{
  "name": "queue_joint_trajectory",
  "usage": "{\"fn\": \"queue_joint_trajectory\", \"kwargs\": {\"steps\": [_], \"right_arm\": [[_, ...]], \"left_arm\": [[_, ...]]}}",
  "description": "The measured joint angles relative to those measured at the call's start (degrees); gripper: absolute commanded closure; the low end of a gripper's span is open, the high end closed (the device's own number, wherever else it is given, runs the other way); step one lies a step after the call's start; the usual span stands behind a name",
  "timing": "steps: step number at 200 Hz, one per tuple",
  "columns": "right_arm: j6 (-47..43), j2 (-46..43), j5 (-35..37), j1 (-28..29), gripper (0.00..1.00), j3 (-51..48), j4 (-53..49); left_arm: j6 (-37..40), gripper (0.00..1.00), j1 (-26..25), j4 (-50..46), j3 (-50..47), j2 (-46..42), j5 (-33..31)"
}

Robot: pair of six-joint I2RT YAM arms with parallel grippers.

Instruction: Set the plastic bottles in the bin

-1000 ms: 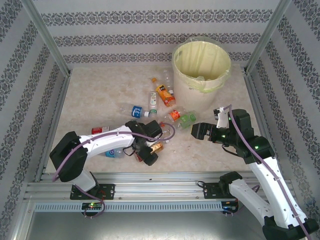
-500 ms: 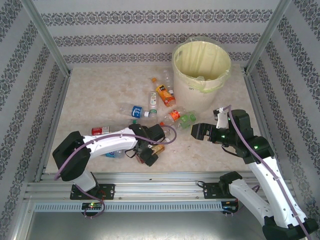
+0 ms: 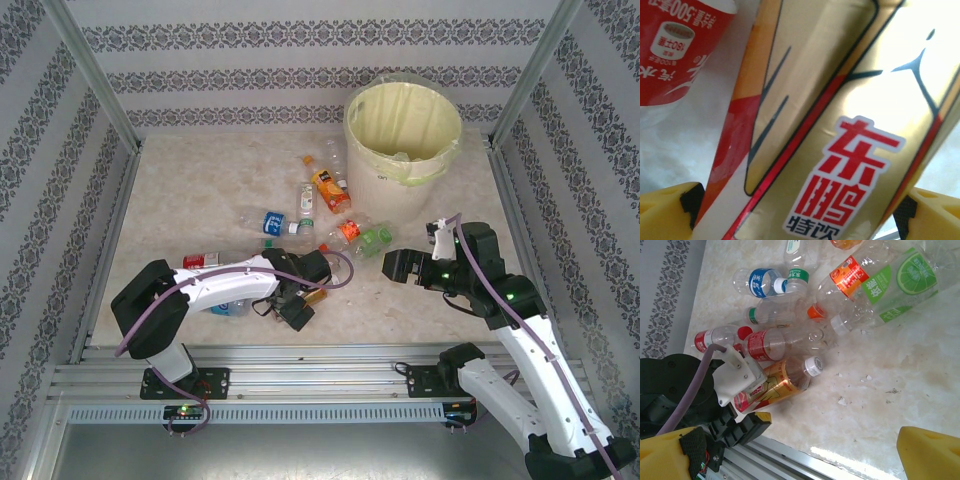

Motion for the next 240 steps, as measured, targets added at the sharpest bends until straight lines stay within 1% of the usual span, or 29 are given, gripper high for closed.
{"fn": "queue_joint_trajectory", "kwargs": {"steps": [34, 65, 99, 137, 196, 240], "right_arm": [[0.4, -0.1, 0.0, 0.0, 0.02, -0.3, 0.0], [0.6, -0.1, 0.0, 0.0, 0.02, -0.5, 0.1], [1.6, -0.8, -0.7, 0.0, 0.02, -2.0, 1.1], [4.5, -2.5, -4.2, 0.0, 0.03, -5.0, 5.4], [9.7, -4.5, -8.6, 0.3, 0.04, -7.7, 13.4], [14.3, -4.3, -12.0, 1.9, 0.03, -10.8, 21.1]], "left_arm": [[0.0, 0.16, 0.0, 0.4, -0.5, 0.1, 1.6], [-0.4, 0.3, 0.0, 0.6, -0.6, 0.3, 3.4], [-1.6, 0.31, 0.0, 1.8, -0.7, -0.7, 6.5], [-5.5, 0.31, 0.0, 5.7, -0.9, -7.0, 12.4], [-14.8, 0.31, 0.0, 22.4, -5.8, -16.9, 25.9], [-22.6, 0.32, 0.0, 37.7, -8.4, -18.3, 36.0]]}}
